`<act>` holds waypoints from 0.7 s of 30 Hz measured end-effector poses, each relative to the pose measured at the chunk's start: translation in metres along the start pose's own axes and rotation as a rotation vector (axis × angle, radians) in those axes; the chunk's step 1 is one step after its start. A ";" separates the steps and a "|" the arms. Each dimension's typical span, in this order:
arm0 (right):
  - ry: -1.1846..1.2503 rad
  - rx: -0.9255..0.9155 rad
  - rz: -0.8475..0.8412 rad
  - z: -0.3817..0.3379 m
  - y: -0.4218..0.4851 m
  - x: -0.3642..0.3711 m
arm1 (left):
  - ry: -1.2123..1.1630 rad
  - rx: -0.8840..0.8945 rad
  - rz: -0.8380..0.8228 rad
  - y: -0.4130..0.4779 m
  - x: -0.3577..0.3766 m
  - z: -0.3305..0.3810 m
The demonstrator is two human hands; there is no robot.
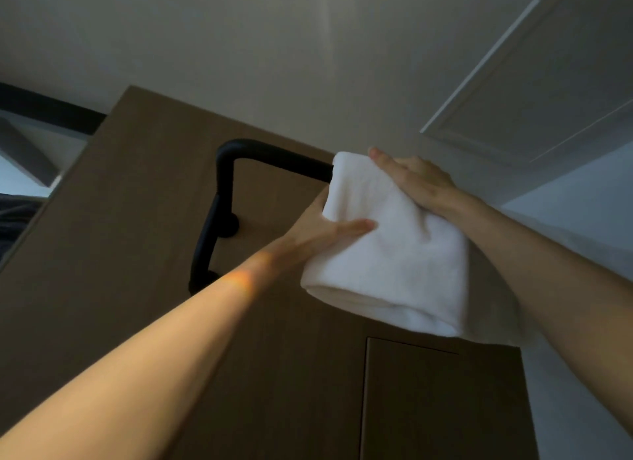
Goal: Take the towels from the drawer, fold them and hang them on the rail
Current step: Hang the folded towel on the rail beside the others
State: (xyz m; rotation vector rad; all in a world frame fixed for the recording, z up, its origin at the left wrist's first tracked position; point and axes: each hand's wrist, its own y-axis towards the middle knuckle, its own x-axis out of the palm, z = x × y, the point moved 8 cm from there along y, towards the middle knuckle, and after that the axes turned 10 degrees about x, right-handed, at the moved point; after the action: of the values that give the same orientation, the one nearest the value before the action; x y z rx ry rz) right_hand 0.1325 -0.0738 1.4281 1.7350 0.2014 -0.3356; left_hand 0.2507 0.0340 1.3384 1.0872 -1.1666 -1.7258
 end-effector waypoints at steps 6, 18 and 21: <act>0.097 -0.169 0.169 -0.015 -0.019 -0.003 | -0.084 -0.020 -0.009 -0.004 0.003 -0.003; -0.083 -0.280 0.076 -0.020 -0.052 0.015 | -0.386 -0.066 -0.085 -0.024 -0.003 -0.010; -0.059 -0.300 0.069 -0.020 -0.050 0.014 | -0.468 -0.111 0.001 -0.012 -0.006 -0.033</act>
State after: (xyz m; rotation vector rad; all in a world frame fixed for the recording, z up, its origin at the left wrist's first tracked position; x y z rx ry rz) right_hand 0.1318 -0.0453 1.3805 1.4303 0.1405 -0.2900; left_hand 0.2823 0.0336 1.3214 0.6294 -1.3250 -2.0839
